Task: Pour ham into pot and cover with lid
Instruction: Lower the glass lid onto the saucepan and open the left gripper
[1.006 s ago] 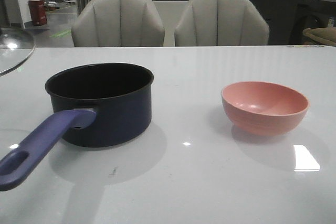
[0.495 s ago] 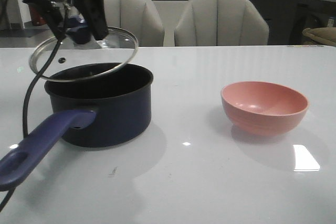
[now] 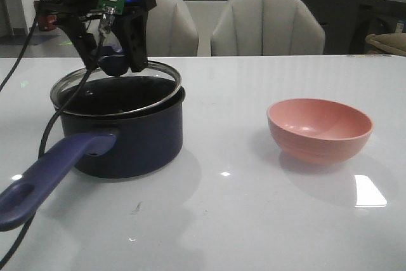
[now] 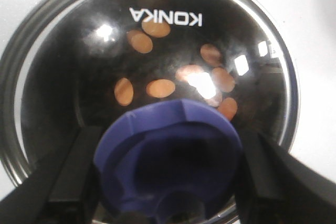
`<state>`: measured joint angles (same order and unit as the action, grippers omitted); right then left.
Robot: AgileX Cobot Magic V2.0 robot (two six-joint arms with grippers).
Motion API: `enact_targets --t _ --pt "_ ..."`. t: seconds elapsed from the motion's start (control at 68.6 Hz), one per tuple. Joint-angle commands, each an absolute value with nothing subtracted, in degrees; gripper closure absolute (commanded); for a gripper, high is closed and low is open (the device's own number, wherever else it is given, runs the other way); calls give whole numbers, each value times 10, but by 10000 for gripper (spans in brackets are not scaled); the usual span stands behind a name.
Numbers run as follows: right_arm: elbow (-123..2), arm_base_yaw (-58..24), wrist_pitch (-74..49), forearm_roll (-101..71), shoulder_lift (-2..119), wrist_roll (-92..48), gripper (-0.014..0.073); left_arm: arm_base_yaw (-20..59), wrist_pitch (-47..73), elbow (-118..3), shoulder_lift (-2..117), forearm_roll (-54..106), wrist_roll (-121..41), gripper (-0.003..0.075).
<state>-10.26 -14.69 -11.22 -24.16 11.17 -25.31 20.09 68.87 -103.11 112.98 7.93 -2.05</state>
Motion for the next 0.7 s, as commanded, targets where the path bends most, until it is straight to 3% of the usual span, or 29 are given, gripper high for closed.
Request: enact_targets --t 0.0,0.175,0.685 --pt "-118 -148 -71 -246 115 -259 444 206 666 -1051 1104 95 -21 355" --pt "-118 -148 -71 -246 115 -259 444 206 689 -1051 1116 103 -21 215" --pt "-118 -148 -71 -246 115 -259 444 206 728 -1082 1120 90 -21 186"
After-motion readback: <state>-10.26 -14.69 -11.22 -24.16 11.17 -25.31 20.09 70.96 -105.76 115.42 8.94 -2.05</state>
